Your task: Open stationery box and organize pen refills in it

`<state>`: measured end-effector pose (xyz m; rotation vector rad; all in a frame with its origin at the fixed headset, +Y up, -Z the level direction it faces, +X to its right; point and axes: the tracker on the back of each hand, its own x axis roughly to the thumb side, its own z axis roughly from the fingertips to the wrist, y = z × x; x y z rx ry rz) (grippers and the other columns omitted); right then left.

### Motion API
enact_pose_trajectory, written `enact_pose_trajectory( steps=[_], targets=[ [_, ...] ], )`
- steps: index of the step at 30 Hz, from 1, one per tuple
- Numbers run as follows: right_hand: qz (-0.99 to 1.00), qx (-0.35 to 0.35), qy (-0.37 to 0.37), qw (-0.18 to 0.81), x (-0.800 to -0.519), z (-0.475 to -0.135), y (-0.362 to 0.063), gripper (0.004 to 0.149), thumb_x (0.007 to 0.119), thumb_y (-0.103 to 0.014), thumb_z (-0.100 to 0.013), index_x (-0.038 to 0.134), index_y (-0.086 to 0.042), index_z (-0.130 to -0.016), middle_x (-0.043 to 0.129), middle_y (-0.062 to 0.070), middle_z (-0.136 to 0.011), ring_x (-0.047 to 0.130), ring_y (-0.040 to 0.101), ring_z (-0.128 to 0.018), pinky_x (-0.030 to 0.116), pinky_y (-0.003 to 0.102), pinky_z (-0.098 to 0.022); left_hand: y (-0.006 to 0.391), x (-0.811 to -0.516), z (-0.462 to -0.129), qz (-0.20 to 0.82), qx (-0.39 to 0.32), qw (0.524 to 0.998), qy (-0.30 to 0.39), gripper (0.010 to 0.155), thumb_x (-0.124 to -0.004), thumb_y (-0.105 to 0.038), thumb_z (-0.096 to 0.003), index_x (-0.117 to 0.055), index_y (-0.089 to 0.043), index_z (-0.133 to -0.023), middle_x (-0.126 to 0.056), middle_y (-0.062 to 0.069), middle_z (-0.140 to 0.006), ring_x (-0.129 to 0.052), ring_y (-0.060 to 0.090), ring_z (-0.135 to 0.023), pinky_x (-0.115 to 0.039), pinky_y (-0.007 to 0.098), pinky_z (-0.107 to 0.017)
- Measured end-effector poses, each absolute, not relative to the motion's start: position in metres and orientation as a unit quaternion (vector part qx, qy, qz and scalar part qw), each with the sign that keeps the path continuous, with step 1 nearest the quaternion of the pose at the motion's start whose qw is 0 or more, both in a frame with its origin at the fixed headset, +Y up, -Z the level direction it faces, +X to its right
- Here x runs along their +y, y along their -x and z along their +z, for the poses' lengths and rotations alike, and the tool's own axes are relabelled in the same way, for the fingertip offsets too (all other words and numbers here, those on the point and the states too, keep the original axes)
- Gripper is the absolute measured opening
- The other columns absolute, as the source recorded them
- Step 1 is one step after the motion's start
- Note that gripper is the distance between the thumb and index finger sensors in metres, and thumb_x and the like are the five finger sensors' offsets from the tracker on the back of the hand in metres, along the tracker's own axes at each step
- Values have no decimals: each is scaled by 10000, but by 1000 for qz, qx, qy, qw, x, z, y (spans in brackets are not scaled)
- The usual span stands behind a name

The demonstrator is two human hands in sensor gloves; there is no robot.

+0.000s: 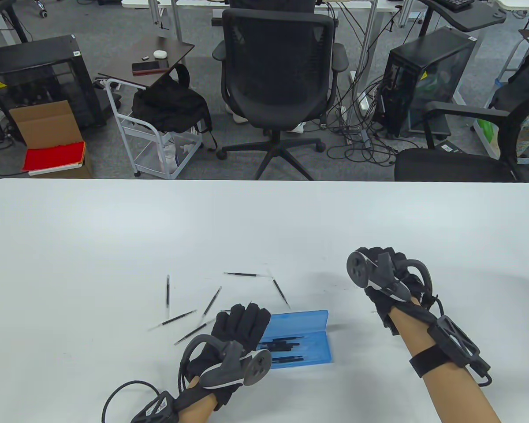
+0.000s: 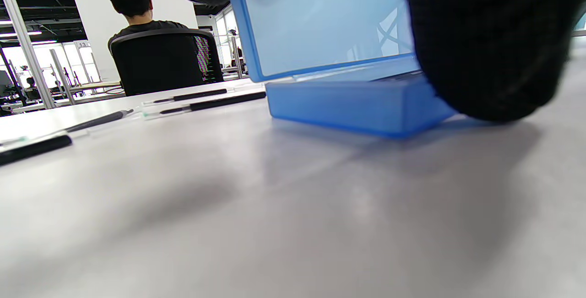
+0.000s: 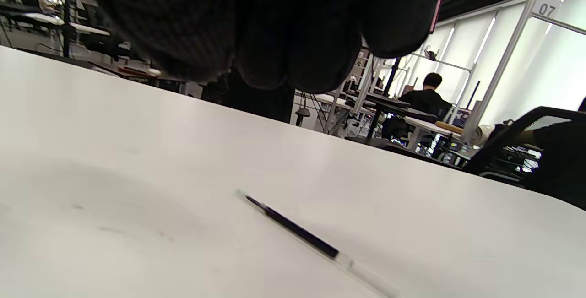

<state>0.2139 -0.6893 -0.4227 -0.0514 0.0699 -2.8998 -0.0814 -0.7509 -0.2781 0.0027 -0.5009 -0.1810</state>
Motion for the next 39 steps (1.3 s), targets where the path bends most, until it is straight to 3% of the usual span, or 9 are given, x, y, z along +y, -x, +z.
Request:
enact_pose_trajectory(
  steps=[6,17,28,39],
  targets=[
    [-986,-27,-16,161,-721,-445,-239,589,899,-340,-450,732,-241,-1007,921,68,-951,936,316,-845,746,566,-710,81,-751,-278,-89,-248,965,-1,1222,-867,-637,-324,-105,-160,-1151,-200,166,-1258,-412,499,-1136,-469,652,-804],
    [-973,-76,-57,209,-752,-461,-260,562,911,-336,-442,753,-267,-977,936,34,-929,933,301,-852,740,561,-720,82,-751,-278,-87,-248,965,-1,1223,-868,-636,-324,-104,-160,-1151,-197,168,-1258,-411,501,-1136,-468,652,-804],
    [-968,-48,-41,245,-760,-461,-257,469,928,-279,-429,828,-274,-888,1023,-25,-784,1004,245,-747,791,539,-693,81,-751,-278,-86,-247,965,-1,1222,-867,-637,-325,-102,-162,-1151,-197,165,-1258,-412,500,-1136,-471,651,-804],
    [-982,-44,-29,179,-758,-460,-274,509,934,-300,-416,805,-229,-903,1024,-4,-736,1024,249,-687,807,560,-677,82,-751,-278,-85,-246,965,-2,1221,-868,-637,-325,-104,-163,-1151,-198,167,-1258,-414,502,-1135,-471,651,-803]
  ],
)
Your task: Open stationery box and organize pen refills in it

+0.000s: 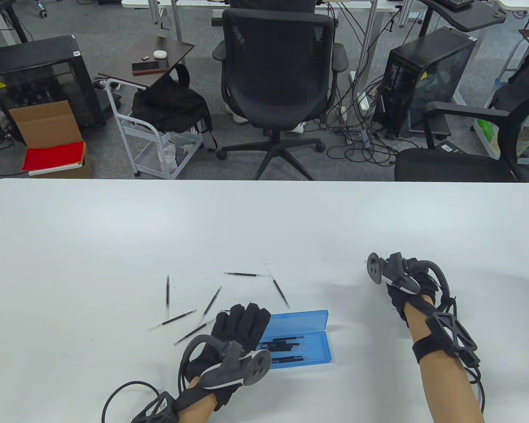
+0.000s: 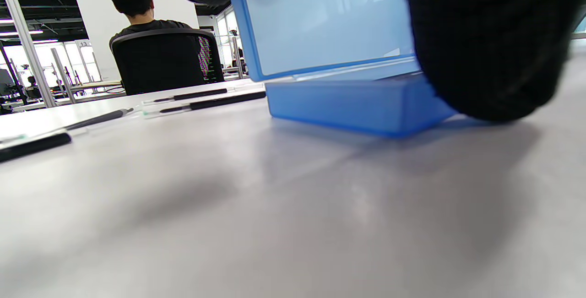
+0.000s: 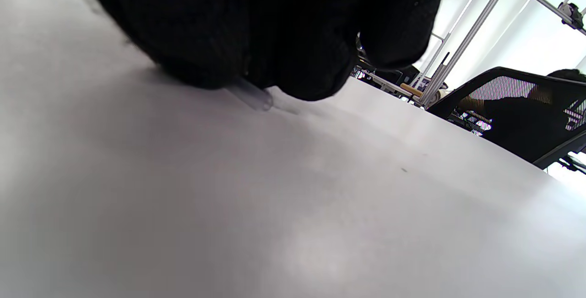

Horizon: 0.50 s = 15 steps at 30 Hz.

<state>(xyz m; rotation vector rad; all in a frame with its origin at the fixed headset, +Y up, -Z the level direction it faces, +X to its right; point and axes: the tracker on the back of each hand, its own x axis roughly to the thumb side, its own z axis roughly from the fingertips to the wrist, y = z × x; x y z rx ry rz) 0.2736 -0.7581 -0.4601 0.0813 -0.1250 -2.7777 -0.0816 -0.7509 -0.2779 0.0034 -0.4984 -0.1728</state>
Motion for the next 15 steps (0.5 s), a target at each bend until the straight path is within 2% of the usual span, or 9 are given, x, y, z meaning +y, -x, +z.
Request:
enact_pose_trajectory(
  steps=[8,15],
  targets=[
    [-988,-35,-25,146,-754,-458,-282,564,958,-334,-394,790,-208,-917,1033,-1,-712,1038,245,-647,830,557,-652,82,-751,-278,-83,-247,965,-1,1223,-870,-635,-324,-105,-162,-1152,-200,164,-1259,-412,503,-1135,-471,652,-803],
    [-994,32,44,98,-718,-433,-266,581,945,-332,-406,770,-190,-941,1009,22,-745,1024,254,-658,821,564,-651,82,-751,-278,-83,-247,965,2,1220,-871,-632,-326,-106,-163,-1152,-201,166,-1259,-408,505,-1136,-469,653,-804]
  ],
)
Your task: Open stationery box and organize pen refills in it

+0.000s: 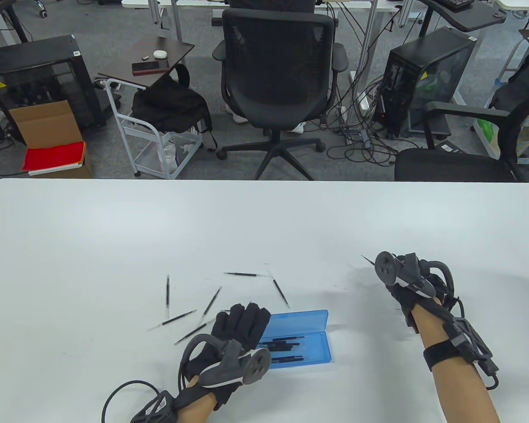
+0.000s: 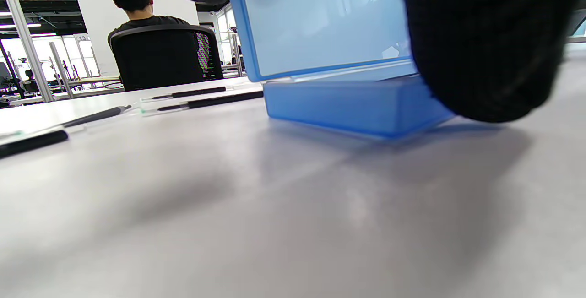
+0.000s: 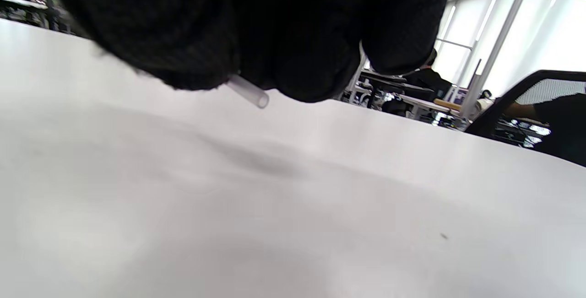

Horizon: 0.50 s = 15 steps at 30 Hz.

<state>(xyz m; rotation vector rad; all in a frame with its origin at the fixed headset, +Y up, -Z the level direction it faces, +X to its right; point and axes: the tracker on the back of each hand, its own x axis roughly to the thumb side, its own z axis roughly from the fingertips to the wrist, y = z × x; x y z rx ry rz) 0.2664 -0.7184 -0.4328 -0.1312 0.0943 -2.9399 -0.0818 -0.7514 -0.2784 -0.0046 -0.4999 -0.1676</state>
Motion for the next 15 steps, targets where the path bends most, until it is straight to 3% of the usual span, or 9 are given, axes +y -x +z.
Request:
enact_pose_trajectory(
  steps=[8,15],
  targets=[
    [-971,123,191,77,-677,-366,-216,584,939,-336,-410,765,-192,-949,1005,21,-752,1020,252,-662,822,563,-649,82,-752,-279,-82,-246,966,1,1227,-872,-635,-322,-102,-162,-1152,-194,165,-1259,-404,507,-1136,-468,653,-804],
    [-938,166,292,89,-679,-301,-168,579,935,-334,-415,764,-194,-951,1001,19,-761,1017,252,-670,818,562,-656,83,-752,-280,-75,-246,966,4,1232,-879,-629,-314,-102,-165,-1151,-189,161,-1259,-397,508,-1137,-466,655,-805]
  ],
)
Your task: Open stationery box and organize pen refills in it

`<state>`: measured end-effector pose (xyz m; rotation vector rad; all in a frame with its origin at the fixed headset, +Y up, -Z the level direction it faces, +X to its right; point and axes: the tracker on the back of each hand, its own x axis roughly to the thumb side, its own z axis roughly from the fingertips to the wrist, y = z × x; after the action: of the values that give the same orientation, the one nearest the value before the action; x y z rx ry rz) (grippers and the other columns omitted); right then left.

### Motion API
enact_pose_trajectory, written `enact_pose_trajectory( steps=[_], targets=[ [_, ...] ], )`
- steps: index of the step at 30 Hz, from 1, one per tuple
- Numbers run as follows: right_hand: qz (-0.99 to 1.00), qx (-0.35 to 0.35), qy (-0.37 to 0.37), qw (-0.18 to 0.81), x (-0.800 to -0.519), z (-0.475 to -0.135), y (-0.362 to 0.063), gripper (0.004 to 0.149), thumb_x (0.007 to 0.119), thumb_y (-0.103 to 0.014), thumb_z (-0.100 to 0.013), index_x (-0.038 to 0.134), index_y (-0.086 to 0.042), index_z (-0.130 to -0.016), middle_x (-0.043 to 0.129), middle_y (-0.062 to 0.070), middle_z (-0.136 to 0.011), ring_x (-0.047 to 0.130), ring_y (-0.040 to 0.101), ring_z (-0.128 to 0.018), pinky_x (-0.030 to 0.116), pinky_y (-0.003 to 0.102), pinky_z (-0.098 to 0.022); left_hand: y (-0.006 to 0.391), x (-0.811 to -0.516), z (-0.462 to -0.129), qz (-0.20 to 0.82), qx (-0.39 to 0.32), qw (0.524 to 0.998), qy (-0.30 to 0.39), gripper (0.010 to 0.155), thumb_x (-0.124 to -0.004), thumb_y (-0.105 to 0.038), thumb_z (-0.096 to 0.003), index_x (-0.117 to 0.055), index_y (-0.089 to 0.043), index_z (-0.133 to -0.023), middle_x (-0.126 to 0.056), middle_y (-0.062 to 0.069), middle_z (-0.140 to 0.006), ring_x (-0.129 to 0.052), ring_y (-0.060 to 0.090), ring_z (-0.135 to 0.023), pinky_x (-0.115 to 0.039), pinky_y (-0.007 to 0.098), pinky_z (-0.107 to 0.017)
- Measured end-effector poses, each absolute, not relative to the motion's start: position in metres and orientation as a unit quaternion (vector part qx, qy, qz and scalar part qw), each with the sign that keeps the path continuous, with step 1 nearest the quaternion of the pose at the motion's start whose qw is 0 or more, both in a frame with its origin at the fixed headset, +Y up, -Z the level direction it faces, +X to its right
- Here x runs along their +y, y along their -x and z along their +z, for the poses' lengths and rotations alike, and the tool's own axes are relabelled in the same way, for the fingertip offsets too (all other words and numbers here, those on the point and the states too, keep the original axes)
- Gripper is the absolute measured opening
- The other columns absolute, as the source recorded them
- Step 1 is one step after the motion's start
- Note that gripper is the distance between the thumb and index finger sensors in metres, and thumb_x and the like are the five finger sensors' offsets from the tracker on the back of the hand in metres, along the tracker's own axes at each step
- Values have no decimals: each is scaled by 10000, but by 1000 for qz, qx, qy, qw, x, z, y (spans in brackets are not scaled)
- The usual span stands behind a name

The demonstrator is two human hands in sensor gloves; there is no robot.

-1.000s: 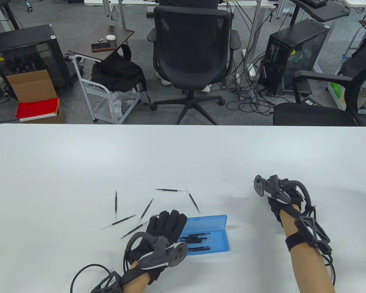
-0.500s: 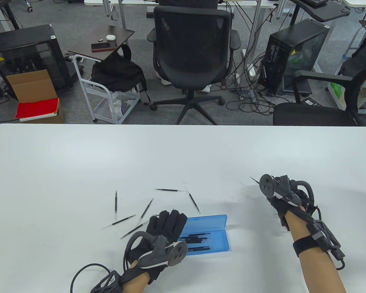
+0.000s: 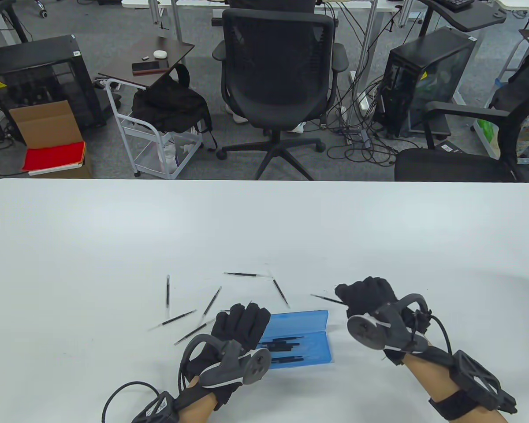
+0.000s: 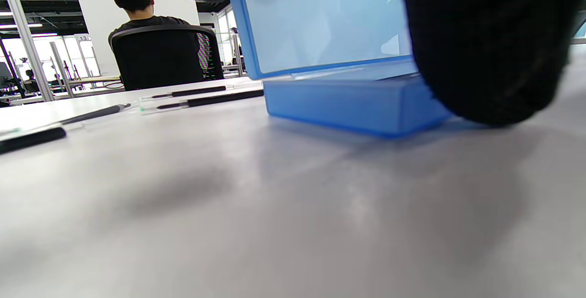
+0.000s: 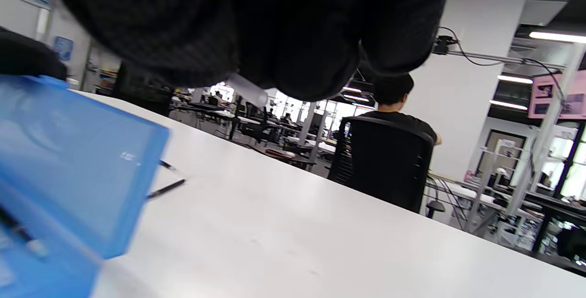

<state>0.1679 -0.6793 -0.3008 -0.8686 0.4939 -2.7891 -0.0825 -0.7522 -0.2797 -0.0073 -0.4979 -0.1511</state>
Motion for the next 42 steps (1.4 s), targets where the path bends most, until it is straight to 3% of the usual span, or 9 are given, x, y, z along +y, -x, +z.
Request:
enact_pose_trajectory(
  steps=[6,19,29,35,39,42],
  targets=[
    [-920,158,339,115,-706,-270,-128,578,932,-337,-421,761,-196,-955,1000,18,-765,1016,251,-672,819,559,-654,83,-752,-281,-68,-246,967,6,1237,-884,-626,-306,-103,-169,-1150,-186,154,-1260,-394,508,-1138,-462,655,-807],
    [-909,121,367,154,-747,-266,-98,570,920,-330,-432,755,-204,-962,995,17,-784,1008,253,-690,810,553,-661,84,-752,-282,-67,-250,966,7,1236,-889,-621,-306,-102,-176,-1150,-185,147,-1261,-391,496,-1145,-457,655,-809],
    [-910,115,372,144,-752,-269,-98,583,898,-347,-446,732,-216,-989,968,32,-849,982,270,-740,789,550,-674,84,-752,-282,-69,-247,966,7,1235,-885,-625,-309,-101,-174,-1150,-186,148,-1260,-393,500,-1142,-464,653,-807],
    [-911,138,373,106,-734,-264,-108,629,887,-419,-435,716,-223,-1008,929,58,-919,943,301,-809,763,555,-692,83,-752,-282,-70,-247,967,7,1236,-885,-625,-308,-100,-174,-1149,-186,152,-1259,-390,501,-1143,-465,653,-807],
    [-919,160,350,89,-720,-262,-123,736,886,-472,-417,644,-214,-1061,773,129,-1072,804,383,-946,683,588,-741,83,-752,-282,-71,-246,967,8,1236,-885,-624,-309,-99,-174,-1149,-184,155,-1259,-388,502,-1143,-463,653,-808],
    [-931,131,323,105,-720,-268,-130,916,872,-528,-402,497,-157,-1151,562,219,-1197,660,471,-1041,611,622,-773,83,-752,-282,-70,-246,967,9,1237,-885,-625,-308,-99,-174,-1149,-183,152,-1260,-388,502,-1143,-463,653,-808]
  ],
)
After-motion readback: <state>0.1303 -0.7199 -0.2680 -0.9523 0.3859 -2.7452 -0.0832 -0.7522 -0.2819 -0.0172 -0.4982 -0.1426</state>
